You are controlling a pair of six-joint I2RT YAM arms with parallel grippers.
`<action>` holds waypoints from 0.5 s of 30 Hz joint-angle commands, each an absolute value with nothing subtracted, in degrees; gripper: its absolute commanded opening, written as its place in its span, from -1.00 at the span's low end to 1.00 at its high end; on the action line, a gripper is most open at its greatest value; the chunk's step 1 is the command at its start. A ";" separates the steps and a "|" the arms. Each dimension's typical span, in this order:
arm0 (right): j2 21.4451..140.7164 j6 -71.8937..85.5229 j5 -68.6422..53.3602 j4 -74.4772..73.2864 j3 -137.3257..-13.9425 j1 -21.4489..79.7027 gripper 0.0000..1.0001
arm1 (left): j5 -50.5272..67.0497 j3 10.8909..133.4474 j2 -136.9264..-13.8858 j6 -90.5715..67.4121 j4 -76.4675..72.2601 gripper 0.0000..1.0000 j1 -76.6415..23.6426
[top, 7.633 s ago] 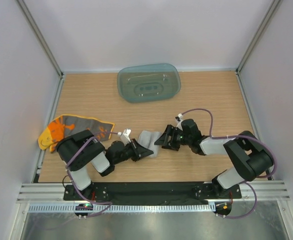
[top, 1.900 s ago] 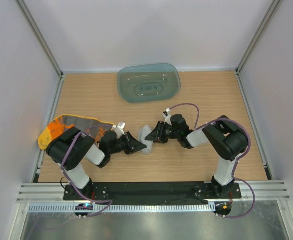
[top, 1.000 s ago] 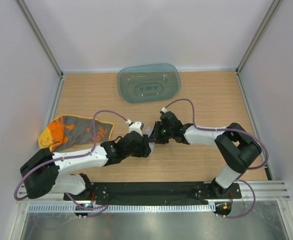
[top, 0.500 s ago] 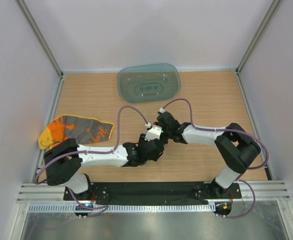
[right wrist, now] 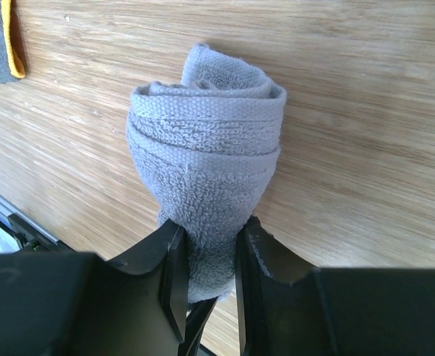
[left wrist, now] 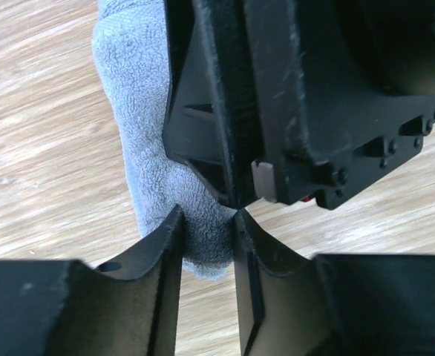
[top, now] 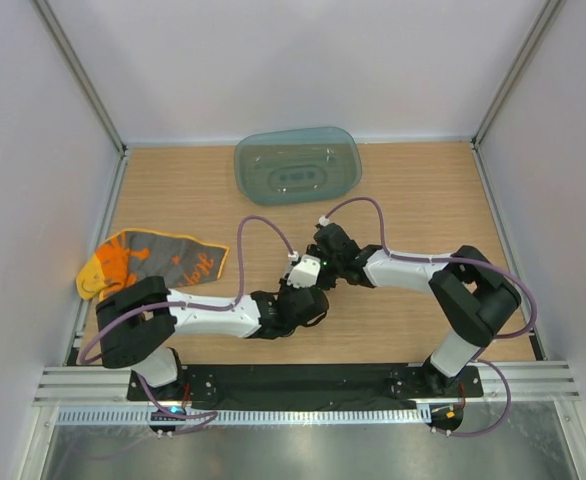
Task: Roll the towels
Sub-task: Place the rolled towel into the container
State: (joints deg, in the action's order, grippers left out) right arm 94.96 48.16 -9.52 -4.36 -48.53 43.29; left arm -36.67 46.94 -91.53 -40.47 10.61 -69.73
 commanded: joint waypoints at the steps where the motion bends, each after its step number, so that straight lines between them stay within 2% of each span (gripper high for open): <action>1: 96.94 47.37 -10.90 -9.58 -48.08 43.94 -0.82 | -35.16 43.16 -92.81 -43.68 11.95 -0.49 -69.87; 3: 97.21 47.37 -11.34 -9.23 -48.25 43.77 -0.78 | -34.19 42.10 -93.08 -44.56 11.69 -0.67 -69.96; 6: 97.47 47.20 -11.69 -8.97 -48.60 43.42 -0.57 | -32.88 40.61 -92.90 -45.26 10.64 -0.84 -69.96; 7: 97.47 47.11 -11.95 -8.96 -48.60 43.16 -0.38 | -32.44 40.17 -92.64 -45.26 10.20 -0.85 -70.05; 11: 97.65 46.32 -12.39 -8.96 -48.60 41.66 -0.03 | -31.20 38.76 -92.20 -45.44 8.53 -0.89 -69.96; 15: 98.87 45.18 -13.80 -8.26 -48.25 37.55 0.14 | -30.67 38.41 -91.93 -45.27 8.09 -0.91 -69.96</action>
State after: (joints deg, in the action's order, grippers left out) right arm 96.79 47.59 -13.63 -4.43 -48.64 40.40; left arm -36.95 41.69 -89.38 -43.13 3.36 -70.00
